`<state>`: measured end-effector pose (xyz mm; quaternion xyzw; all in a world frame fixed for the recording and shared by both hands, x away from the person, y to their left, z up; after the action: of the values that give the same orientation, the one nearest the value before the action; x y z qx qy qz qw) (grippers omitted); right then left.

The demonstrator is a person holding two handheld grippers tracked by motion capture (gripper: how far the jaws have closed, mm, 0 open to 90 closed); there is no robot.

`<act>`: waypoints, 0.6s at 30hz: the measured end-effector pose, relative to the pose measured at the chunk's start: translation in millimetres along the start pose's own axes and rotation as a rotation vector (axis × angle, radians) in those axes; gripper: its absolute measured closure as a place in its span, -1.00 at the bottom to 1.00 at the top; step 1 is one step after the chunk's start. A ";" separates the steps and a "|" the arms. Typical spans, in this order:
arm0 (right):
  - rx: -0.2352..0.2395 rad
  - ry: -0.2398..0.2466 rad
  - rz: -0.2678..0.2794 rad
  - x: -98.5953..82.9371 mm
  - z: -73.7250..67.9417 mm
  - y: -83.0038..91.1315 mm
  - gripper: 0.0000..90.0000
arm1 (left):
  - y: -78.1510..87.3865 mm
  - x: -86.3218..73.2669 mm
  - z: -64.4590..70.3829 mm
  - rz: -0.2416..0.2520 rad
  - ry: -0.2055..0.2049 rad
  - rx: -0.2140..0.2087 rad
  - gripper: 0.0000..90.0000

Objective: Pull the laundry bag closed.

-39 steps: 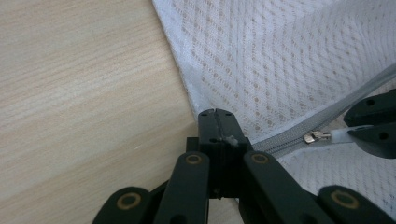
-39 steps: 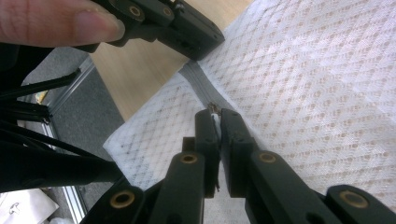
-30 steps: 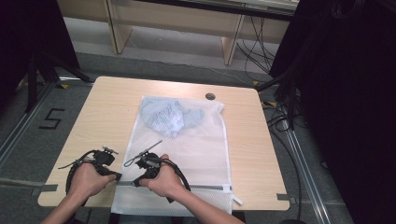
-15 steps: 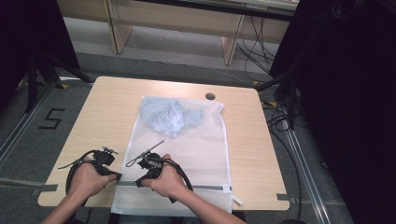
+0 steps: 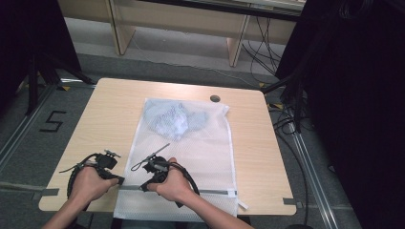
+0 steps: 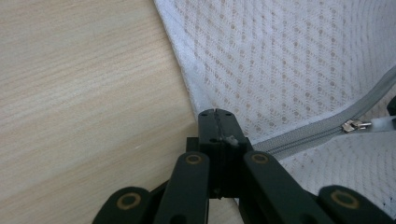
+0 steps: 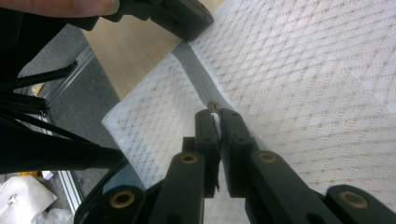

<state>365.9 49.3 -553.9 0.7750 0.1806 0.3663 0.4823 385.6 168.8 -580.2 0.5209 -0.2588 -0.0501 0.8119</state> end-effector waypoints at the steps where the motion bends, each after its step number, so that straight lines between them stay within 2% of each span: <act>1: -0.001 -0.003 -0.004 -0.7 0.2 0.4 0.94 | 0.1 -0.2 -0.1 -0.001 0.000 -0.001 1.00; 9: 0.014 -0.017 -0.014 -5.8 1.9 2.7 0.94 | 0.0 0.0 -0.1 0.000 -0.001 0.000 1.00; 10: -0.001 0.001 -0.002 -5.4 5.4 2.8 0.94 | 0.0 0.0 0.0 0.000 0.000 0.001 1.00; 12: 0.005 -0.020 -0.014 -6.8 3.8 4.8 0.94 | 0.0 -0.1 -0.1 0.000 0.002 -0.001 1.00; 15: 0.000 -0.003 -0.007 -6.7 5.9 5.1 0.93 | 0.1 -0.1 -0.2 0.000 0.000 0.000 1.00; 18: 0.003 -0.023 -0.015 -8.1 5.3 6.7 0.94 | 0.1 -0.1 -0.1 0.000 0.000 -0.001 1.00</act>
<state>363.9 37.8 -552.6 0.7783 0.1815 0.3536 0.4861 385.6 168.9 -580.2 0.5207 -0.2584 -0.0502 0.8121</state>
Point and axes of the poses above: each handheld gripper's, and its own axes: y roughly backward along the jaws, x roughly out of its top, z roughly to its right, the point moved 10 cm from there along -y, roughly forward along the jaws, and after that the axes turned 7 degrees about -x, right-handed, at the moved point
